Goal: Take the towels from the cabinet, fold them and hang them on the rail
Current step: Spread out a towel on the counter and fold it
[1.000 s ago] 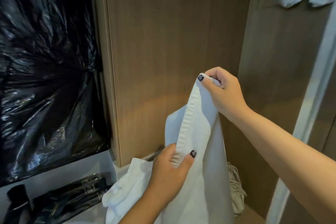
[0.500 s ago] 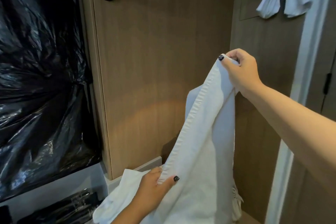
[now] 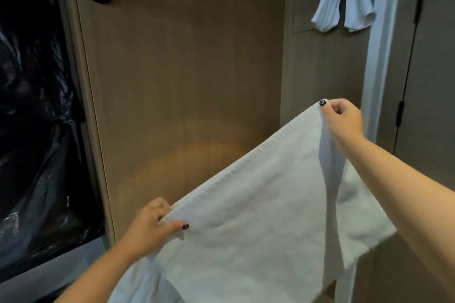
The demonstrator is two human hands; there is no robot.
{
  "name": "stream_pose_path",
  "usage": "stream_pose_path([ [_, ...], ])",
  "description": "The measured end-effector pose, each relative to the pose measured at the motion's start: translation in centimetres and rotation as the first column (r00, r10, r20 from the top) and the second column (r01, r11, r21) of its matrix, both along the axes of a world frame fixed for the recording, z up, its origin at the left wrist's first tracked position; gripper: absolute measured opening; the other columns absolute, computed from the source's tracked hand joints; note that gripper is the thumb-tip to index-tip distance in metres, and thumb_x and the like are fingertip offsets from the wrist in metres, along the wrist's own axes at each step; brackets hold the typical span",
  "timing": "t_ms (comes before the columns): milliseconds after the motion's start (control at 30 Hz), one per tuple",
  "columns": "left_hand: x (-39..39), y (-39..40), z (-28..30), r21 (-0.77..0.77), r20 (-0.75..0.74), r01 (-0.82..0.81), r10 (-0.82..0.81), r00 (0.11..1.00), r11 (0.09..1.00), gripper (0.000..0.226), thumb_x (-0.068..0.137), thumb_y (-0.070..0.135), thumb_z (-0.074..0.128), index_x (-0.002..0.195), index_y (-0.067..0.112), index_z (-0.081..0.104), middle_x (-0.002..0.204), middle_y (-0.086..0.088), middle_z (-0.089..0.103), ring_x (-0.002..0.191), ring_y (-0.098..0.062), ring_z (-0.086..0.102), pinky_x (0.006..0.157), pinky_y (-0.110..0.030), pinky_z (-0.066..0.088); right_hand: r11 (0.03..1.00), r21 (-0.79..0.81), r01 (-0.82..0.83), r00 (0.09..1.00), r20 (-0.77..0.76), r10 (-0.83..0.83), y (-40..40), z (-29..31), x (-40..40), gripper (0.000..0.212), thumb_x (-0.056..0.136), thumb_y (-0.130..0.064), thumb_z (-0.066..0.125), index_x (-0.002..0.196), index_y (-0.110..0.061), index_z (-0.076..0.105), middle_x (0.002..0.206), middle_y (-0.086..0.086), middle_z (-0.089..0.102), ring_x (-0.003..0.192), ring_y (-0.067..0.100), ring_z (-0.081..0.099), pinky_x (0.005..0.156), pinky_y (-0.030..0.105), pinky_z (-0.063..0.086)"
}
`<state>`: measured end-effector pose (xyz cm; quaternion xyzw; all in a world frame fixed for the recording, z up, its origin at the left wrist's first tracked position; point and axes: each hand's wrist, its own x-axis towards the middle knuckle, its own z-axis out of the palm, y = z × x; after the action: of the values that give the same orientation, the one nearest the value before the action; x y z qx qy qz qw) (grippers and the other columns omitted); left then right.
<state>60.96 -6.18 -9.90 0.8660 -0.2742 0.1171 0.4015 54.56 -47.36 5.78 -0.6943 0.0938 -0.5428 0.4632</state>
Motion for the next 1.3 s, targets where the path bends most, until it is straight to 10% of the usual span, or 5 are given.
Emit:
stream_pose_path([
  [367, 2.6, 1.2, 9.1, 0.263, 0.237, 0.025, -0.090, 0.967, 0.964, 0.076, 0.056, 0.093, 0.055, 0.046, 0.019, 0.040, 0.055, 0.009, 0.047, 0.052, -0.008, 0.042, 0.048, -0.020, 0.028, 0.989, 0.125, 0.083, 0.990, 0.104, -0.096, -4.6, -0.9, -2.2, 0.014, 0.100, -0.026, 0.052, 0.100, -0.014, 0.059, 0.088, -0.003, 0.056, 0.080, 0.010, 0.050, 0.064, 0.013, 0.039],
  [533, 0.6, 0.8, 9.4, 0.088, 0.058, 0.048, -0.053, 0.997, 0.995, 0.032, 0.054, 0.055, 0.082, 0.054, 0.025, 0.073, 0.068, 0.008, 0.062, 0.057, -0.010, 0.055, 0.052, -0.020, 0.041, 0.977, 0.208, 0.052, 0.993, 0.095, -0.073, -5.9, -1.9, -3.0, 0.018, 0.100, -0.026, 0.052, 0.104, -0.011, 0.062, 0.081, -0.010, 0.054, 0.074, 0.005, 0.049, 0.073, 0.024, 0.041],
  [867, -1.2, 1.2, 6.9, -0.616, -0.217, -0.102, -0.044, 0.975, 0.782, 0.068, 0.028, 0.042, 0.098, 0.066, -0.007, 0.068, 0.088, -0.012, 0.071, 0.073, -0.021, 0.065, 0.070, -0.035, 0.051, 0.931, 0.359, -0.057, 0.991, 0.131, 0.010, -6.6, -2.7, -3.8, 0.022, 0.100, -0.023, 0.052, 0.108, -0.007, 0.064, 0.076, -0.005, 0.051, 0.067, 0.008, 0.044, 0.068, 0.027, 0.042],
  [1000, -3.0, 1.2, 6.4, -0.564, -0.174, -0.164, 0.077, 0.982, 0.809, 0.011, 0.066, 0.004, 0.084, 0.061, 0.001, 0.074, 0.096, -0.019, 0.070, 0.085, -0.035, 0.064, 0.079, -0.041, 0.049, 0.938, 0.340, -0.065, 0.996, 0.081, 0.040, -6.3, -3.1, -4.0, 0.024, 0.101, -0.022, 0.051, 0.115, -0.010, 0.066, 0.092, -0.001, 0.061, 0.083, 0.011, 0.054, 0.073, 0.023, 0.047],
  [1300, -5.5, 3.1, 5.8, -0.205, 0.169, -0.337, 0.372, 0.913, 0.919, 0.020, 0.061, 0.015, 0.092, 0.055, 0.025, 0.075, 0.073, 0.011, 0.069, 0.072, -0.007, 0.063, 0.054, -0.008, 0.044, 0.983, 0.173, -0.059, 0.998, -0.007, 0.061, -4.6, -6.9, -5.0, 0.022, 0.098, -0.013, 0.056, 0.120, -0.017, 0.060, 0.109, -0.005, 0.058, 0.097, 0.011, 0.055, 0.067, 0.014, 0.041],
])
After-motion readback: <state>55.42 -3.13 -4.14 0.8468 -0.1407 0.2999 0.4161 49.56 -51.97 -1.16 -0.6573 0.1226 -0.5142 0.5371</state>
